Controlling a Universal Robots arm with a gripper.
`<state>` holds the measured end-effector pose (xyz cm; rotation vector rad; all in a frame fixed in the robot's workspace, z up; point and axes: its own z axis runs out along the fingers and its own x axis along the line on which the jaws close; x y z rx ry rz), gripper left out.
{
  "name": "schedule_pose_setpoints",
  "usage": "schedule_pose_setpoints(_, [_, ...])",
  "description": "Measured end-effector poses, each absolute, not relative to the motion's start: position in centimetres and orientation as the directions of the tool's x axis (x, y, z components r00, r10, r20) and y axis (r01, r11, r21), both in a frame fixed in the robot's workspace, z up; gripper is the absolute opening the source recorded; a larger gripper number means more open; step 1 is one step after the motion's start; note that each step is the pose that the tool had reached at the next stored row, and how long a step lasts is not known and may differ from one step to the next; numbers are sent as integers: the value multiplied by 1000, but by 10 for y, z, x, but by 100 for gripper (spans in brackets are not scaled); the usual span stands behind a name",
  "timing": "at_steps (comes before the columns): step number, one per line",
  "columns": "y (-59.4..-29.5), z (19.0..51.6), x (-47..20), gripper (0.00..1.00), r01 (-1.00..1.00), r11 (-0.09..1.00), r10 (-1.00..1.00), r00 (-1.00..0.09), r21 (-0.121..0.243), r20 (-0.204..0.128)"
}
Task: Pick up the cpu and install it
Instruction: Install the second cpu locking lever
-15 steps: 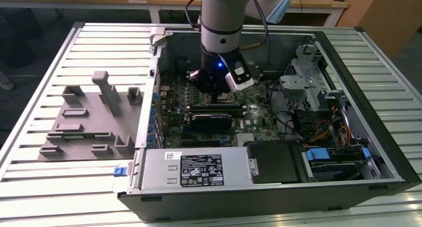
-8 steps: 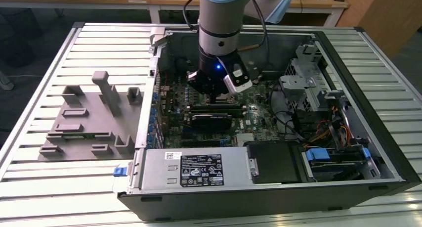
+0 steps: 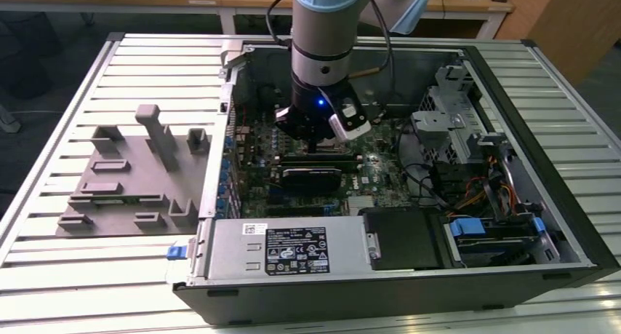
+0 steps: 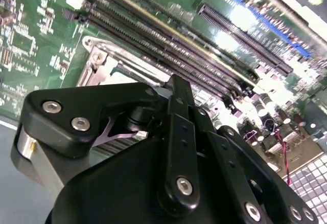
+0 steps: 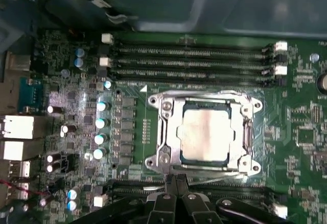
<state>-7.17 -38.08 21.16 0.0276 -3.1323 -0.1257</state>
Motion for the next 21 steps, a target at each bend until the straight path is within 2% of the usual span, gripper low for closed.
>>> schedule_pose_setpoints(9, [-389, 211, -73, 11, -26, 995, -27, -1000, 93, 6])
schedule_pose_setpoints(14, [-392, 210, -75, 11, -28, 990, -29, -1000, 137, 5])
schedule_pose_setpoints(21, [-397, 207, -80, 11, -28, 989, -29, -1000, 146, 4])
